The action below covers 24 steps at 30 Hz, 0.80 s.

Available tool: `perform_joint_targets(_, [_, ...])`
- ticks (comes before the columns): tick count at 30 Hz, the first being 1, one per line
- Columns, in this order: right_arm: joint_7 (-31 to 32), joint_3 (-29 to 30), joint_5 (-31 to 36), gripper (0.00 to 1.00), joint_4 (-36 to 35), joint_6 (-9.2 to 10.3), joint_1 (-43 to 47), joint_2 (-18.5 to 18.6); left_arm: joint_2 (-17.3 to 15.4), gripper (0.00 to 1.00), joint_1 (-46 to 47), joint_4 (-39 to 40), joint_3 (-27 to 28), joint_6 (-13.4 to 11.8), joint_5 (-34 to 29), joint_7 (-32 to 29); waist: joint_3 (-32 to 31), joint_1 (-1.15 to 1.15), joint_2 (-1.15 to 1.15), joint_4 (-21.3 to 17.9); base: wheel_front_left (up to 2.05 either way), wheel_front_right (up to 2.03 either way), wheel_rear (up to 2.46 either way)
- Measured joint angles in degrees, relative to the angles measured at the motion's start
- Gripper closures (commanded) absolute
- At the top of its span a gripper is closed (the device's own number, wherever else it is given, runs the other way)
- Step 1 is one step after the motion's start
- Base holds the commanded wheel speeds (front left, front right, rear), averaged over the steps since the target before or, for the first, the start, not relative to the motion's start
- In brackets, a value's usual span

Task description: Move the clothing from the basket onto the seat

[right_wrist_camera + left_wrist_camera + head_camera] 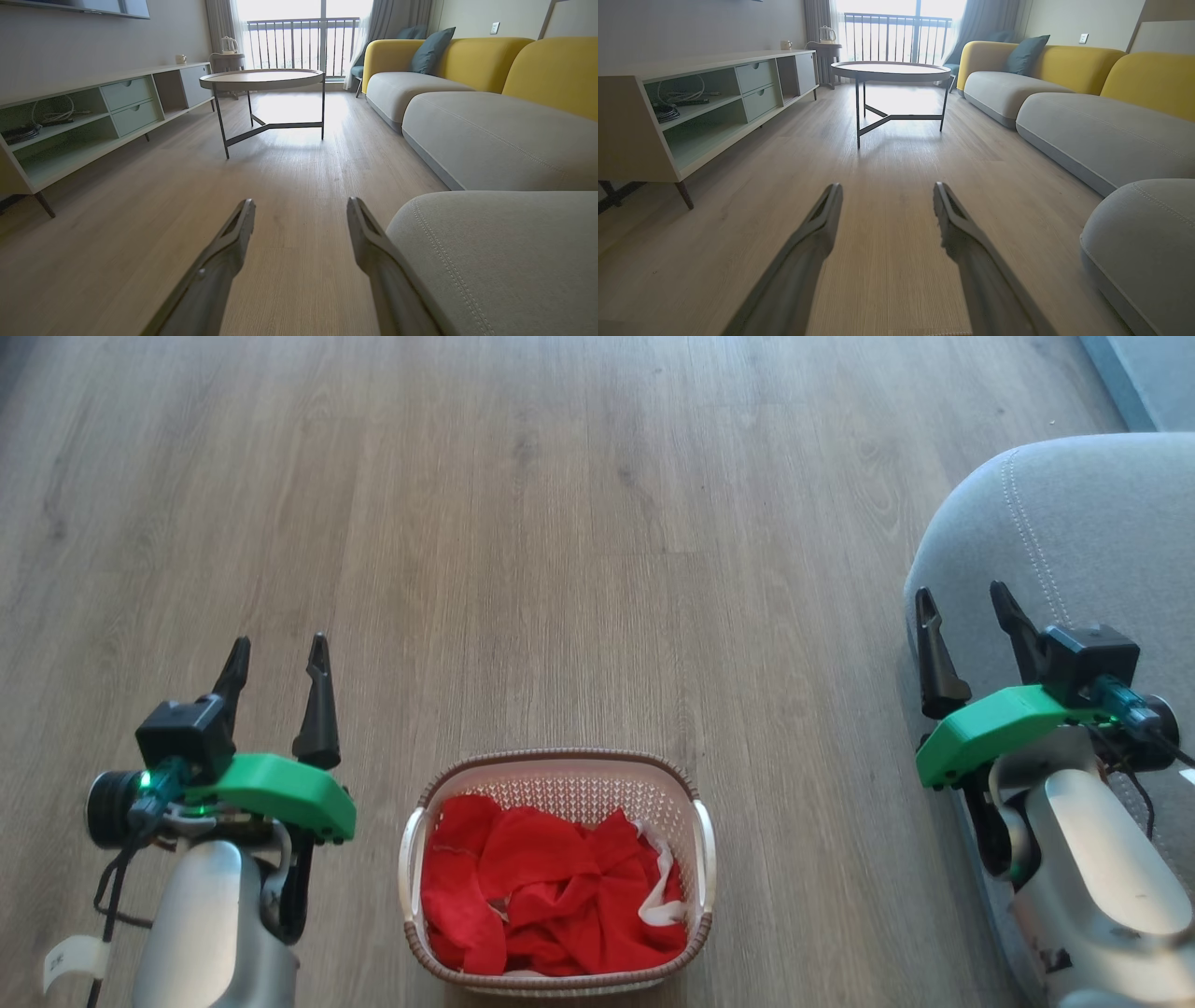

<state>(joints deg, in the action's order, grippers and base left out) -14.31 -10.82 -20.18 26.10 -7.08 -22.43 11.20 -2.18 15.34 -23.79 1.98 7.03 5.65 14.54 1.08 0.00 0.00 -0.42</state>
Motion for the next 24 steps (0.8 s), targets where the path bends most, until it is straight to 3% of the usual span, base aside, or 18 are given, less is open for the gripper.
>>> perform_joint_targets(16, [0.0, 1.29, 0.99, 0.0, -0.93, 0.0, 0.44, -0.88, 0.03, 0.0, -0.03, -0.79, 0.0, 0.02, 1.43, 0.0, -0.05, 0.0, 0.0, -0.09, 0.0, 0.0, 0.0])
perform_joint_targets(24, [0.0, 1.24, 0.98, 0.0, -5.13, 0.0, 0.05, -1.03, 0.07, 0.0, -0.34, -2.19, -3.27, 0.02, 3.64, 0.01, 3.28, 0.0, 0.0, -0.81, 0.0, 0.0, 0.0])
